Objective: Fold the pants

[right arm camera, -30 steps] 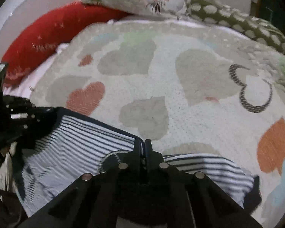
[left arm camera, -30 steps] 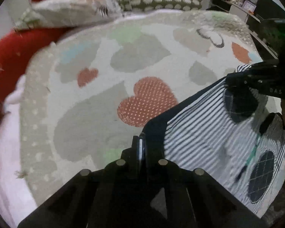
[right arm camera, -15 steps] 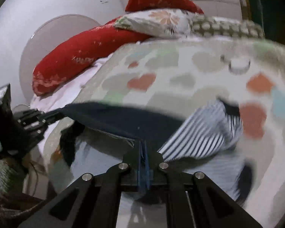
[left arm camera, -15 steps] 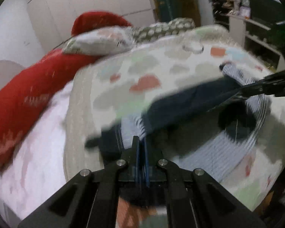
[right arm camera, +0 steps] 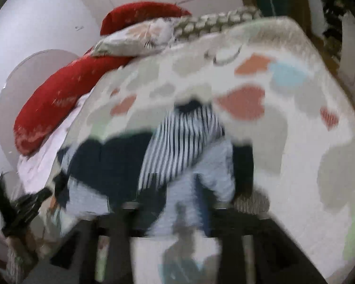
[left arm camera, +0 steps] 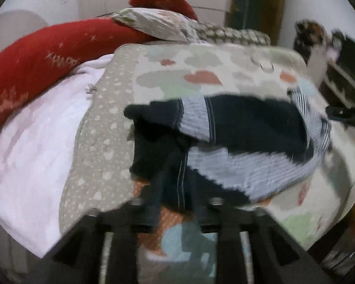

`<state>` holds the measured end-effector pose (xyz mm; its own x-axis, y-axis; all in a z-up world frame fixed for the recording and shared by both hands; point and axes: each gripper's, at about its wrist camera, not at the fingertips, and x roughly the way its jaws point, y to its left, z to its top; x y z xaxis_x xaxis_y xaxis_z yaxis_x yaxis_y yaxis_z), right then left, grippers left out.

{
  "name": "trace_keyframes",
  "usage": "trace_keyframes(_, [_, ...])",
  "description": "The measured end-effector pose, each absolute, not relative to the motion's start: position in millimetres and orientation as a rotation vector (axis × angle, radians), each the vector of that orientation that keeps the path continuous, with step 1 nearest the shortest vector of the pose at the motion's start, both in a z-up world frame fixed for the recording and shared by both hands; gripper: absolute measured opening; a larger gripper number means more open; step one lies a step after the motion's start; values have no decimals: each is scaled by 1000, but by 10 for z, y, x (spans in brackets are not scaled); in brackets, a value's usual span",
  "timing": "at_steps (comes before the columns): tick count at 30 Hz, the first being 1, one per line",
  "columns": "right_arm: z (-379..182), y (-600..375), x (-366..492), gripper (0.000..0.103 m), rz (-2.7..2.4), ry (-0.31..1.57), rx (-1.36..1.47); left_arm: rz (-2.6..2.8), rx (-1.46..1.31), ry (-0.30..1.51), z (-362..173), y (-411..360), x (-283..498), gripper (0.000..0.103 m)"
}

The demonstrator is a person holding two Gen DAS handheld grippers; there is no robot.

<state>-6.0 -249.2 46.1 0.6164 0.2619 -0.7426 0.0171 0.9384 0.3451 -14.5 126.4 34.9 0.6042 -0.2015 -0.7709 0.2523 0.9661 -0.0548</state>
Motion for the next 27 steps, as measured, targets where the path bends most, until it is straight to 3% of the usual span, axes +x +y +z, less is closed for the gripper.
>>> trace_keyframes(1, [511,-2432,51,62,128,887,312,-257,31,884,355,1272,-143,50])
trace_keyframes(6, [389,-2021,764,61,-71,945,88,-241,-40,908,386,1219,50,52])
trace_keyframes(7, [308,-1977,854,42,-71,972,81,-229,-37,907,402,1208,48,52])
trace_keyframes(8, [199,-1944,957,3,-71,1015,83,-223,-36,906,417,1212,50,52])
trace_keyframes(16, [466,-2539,137,3,-1,870,364,-201,-257,874,598,1623,1,54])
trace_keyframes(20, [330,-2912,-348,3,-9,853,487,-157,-409,909,522,1858,83,70])
trace_keyframes(23, [69,-3153,-504,3,-20,886,577,-166,-579,985,349,1970,243,77])
trace_keyframes(27, [-138,-3253,-551,3,-15,897,672,-204,-647,1067,193,1827,596,77])
